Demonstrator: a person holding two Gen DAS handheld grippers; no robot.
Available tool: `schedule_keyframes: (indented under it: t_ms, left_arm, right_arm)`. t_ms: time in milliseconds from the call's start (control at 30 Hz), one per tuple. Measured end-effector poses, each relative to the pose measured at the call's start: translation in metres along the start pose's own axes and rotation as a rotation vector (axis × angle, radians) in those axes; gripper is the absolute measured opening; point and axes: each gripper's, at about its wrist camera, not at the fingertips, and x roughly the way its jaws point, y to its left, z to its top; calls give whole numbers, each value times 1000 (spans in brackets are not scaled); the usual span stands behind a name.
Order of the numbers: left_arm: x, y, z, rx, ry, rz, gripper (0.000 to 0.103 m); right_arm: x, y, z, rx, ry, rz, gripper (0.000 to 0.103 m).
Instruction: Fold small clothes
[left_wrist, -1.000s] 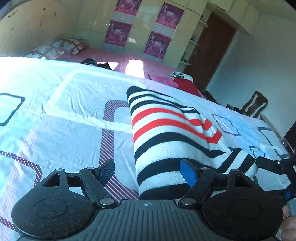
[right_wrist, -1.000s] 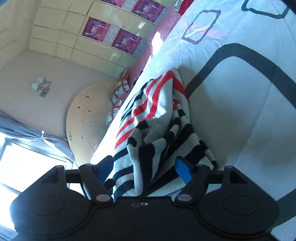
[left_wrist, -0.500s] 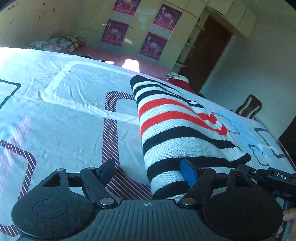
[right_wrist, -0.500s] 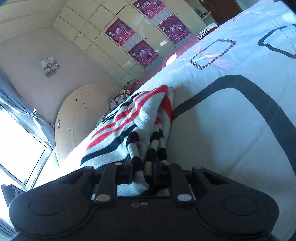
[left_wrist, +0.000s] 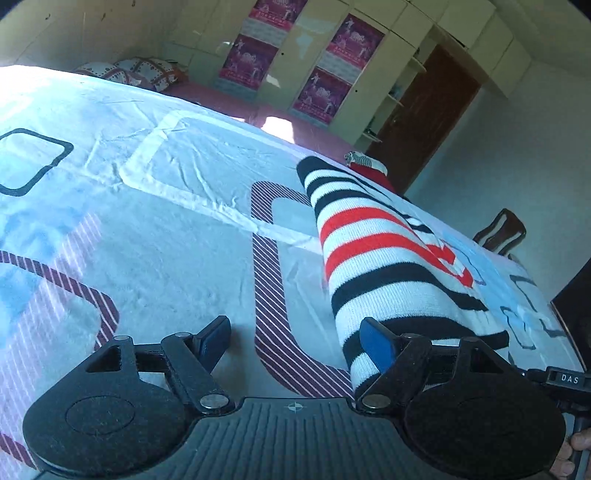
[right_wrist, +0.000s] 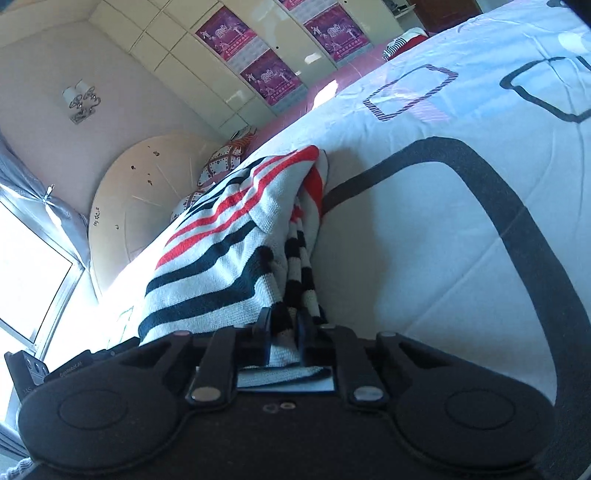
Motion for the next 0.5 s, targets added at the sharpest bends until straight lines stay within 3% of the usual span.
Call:
schedule_keyframes:
  t_ms: [33, 133, 233, 333, 500]
  left_arm:
    - [-5, 6, 5, -37, -25, -14, 77]
    - [-8, 4, 23, -50, -62, -40, 77]
    - [4, -19, 32, 13, -44, -99, 77]
    - [1, -34, 19, 79, -30, -94, 77]
    - [19, -41, 22, 58, -50, -79, 77]
  right_arm:
    - [-8, 6, 5, -15, -23, 2, 23]
    - [-22, 25, 23, -102, -120, -20, 22]
    - [-7, 52, 37, -233, -123, -16, 21]
    - [4, 67, 36, -318, -105, -46, 22]
    - [26, 63, 27, -369, -70, -147, 18]
